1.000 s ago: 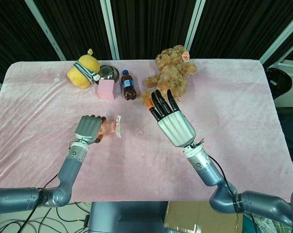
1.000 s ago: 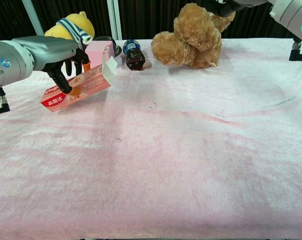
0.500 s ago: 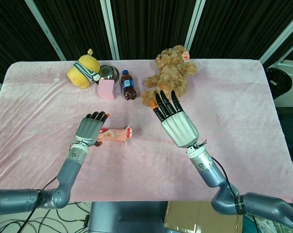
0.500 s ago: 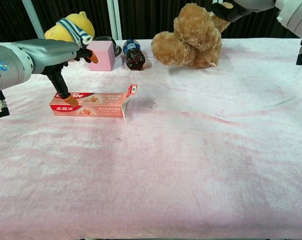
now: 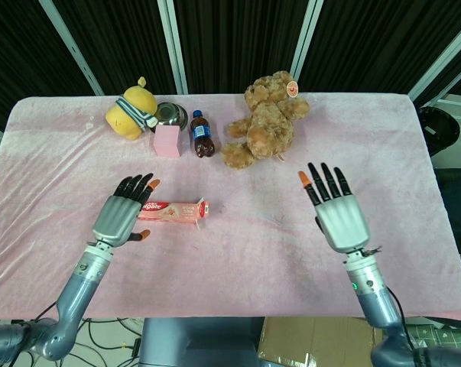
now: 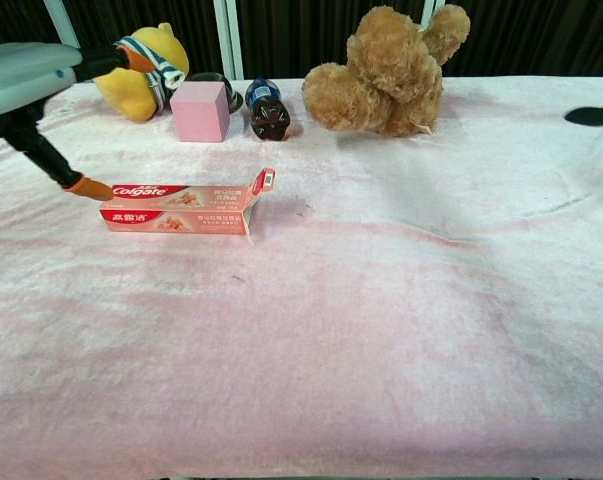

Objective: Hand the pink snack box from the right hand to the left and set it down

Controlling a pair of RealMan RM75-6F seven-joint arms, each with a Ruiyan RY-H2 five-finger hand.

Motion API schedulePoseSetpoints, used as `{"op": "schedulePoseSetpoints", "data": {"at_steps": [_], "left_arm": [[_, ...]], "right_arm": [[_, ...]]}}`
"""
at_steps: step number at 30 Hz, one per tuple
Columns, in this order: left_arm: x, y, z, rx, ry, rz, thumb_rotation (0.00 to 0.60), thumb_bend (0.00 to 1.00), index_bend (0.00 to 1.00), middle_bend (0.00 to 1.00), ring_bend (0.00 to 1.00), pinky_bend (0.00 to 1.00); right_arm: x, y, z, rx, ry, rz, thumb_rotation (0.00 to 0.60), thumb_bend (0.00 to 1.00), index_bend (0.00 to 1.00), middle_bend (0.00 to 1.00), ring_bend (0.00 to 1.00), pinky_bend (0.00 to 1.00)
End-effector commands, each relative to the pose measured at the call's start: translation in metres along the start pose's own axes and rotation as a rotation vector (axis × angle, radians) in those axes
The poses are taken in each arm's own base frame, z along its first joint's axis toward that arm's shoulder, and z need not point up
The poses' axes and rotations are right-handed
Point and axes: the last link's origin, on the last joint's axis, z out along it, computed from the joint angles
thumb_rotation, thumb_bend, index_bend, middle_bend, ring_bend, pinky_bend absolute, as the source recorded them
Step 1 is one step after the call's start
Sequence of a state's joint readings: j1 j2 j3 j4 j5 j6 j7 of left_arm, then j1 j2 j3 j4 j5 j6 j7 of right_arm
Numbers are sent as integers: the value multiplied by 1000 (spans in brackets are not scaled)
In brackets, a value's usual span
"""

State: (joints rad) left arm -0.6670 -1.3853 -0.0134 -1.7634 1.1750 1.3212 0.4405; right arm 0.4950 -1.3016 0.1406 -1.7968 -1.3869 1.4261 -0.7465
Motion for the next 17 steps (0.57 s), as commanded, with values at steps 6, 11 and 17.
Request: {"op": "schedulePoseSetpoints", "data": {"at_steps": [6,11,17], "left_arm": [[-6,-59,-97,6,82,15,600,77,0,0,0,21],[-10,-71,-124,14,118,33,600,77,0,0,0,0],[-16,-79,-129,28,123,26,600,77,0,0,0,0]], "right_arm": [[-11,74,-107,-208,-151,148,600,132,0,0,0,91],[-14,97,-140,-268,-154,110,600,186,0,0,0,91],[-19,111,-150,-290,-155,117,600,187,0,0,0,90]]}}
